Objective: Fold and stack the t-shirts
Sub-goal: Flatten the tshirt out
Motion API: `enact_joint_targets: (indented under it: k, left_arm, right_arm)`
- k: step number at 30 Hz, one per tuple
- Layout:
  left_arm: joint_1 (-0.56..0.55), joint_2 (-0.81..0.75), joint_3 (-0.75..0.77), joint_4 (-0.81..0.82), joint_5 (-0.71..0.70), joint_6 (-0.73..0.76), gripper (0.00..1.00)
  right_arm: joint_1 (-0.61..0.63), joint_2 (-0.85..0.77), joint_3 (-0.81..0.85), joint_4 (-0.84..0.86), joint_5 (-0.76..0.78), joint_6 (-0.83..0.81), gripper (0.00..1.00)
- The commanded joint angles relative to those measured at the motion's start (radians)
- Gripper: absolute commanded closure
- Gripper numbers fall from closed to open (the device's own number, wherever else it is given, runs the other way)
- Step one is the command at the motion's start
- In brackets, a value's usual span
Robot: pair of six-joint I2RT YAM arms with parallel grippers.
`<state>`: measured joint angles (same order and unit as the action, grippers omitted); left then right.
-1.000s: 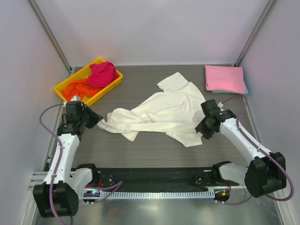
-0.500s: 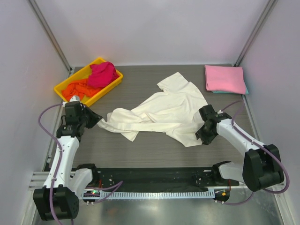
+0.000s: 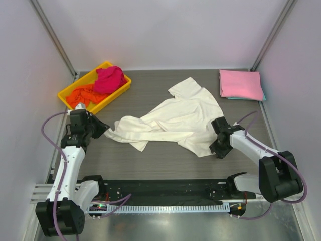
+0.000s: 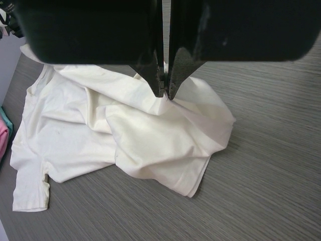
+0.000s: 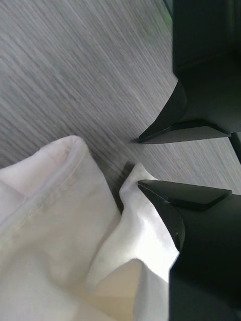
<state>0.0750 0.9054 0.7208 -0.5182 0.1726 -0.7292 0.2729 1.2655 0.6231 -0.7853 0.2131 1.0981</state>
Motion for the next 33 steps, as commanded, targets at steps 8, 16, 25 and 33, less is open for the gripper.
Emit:
enact_joint_targets:
  k: [8, 16, 25, 33]
  left_arm:
    - [0.006, -0.01, -0.009, 0.026, -0.002, 0.001, 1.0]
    - [0.006, -0.014, -0.006, 0.026, -0.01, -0.003, 1.0]
    - [0.003, -0.028, 0.003, 0.012, 0.001, -0.007, 1.0]
    - [0.005, -0.04, 0.037, 0.011, 0.025, -0.027, 1.0]
  right_arm:
    - [0.005, 0.038, -0.023, 0.086, 0.069, 0.016, 0.61]
    - [0.005, 0.037, -0.033, 0.123, 0.095, -0.027, 0.96]
    - [0.005, -0.159, 0.018, 0.012, 0.118, -0.023, 0.99]
    - [0.005, -0.224, 0.162, -0.022, 0.121, -0.092, 0.99]
